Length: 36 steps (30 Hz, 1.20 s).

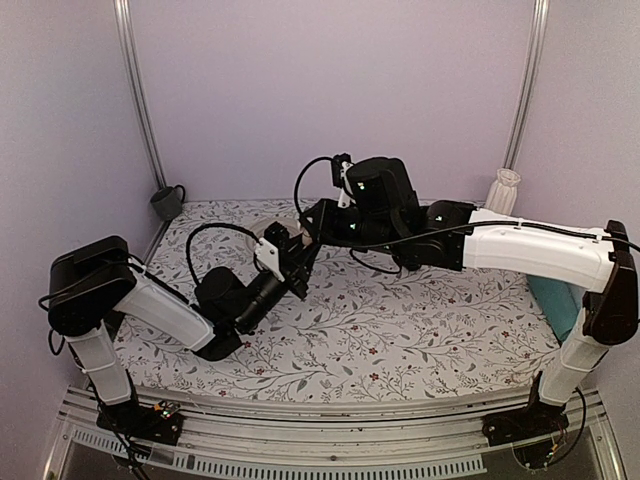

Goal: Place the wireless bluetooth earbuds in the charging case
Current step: Adjust the left earbud in the left side groove of the charging case.

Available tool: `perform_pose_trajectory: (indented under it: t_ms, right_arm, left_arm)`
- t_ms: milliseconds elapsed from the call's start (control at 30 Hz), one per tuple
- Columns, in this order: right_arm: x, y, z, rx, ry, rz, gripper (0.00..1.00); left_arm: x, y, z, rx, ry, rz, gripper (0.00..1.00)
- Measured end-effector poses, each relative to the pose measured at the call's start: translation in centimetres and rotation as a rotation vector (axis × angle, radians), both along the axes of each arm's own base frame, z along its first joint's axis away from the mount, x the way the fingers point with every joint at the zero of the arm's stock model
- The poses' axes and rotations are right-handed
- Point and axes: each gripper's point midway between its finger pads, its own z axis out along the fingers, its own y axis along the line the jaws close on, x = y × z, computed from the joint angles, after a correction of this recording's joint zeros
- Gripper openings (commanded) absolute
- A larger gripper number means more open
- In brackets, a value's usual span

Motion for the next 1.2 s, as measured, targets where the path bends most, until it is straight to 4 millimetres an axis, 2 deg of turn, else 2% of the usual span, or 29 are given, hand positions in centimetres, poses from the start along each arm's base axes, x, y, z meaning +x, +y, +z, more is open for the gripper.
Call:
perform_pose_trajectory:
  t_ms: [400,433,700,1200]
  right_arm:
    - [-0.1,0.08,0.08,-0.007,-0.01,0.007,0.18]
    - [-0.1,0.08,0.1,-0.008,-0.011,0.008,0.22]
    - [-0.36,0.27,0.17,-0.009,-0.014,0.019,0.28]
    - [-0.44,0.36,0.29,-0.008,-0.015,0.027,0.32]
  left_arm:
    - [-0.03,0.01,0.09,-0.003,-0.001,-0.001,0.0]
    - [-0.03,0.02,0.1,-0.004,0.0,-0.001,0.0]
    - [-0.04,0.02,0.12,-0.008,0.003,-0.003,0.0]
    - [-0.06,0.07,0.26,-0.011,0.002,-0.002,0.0]
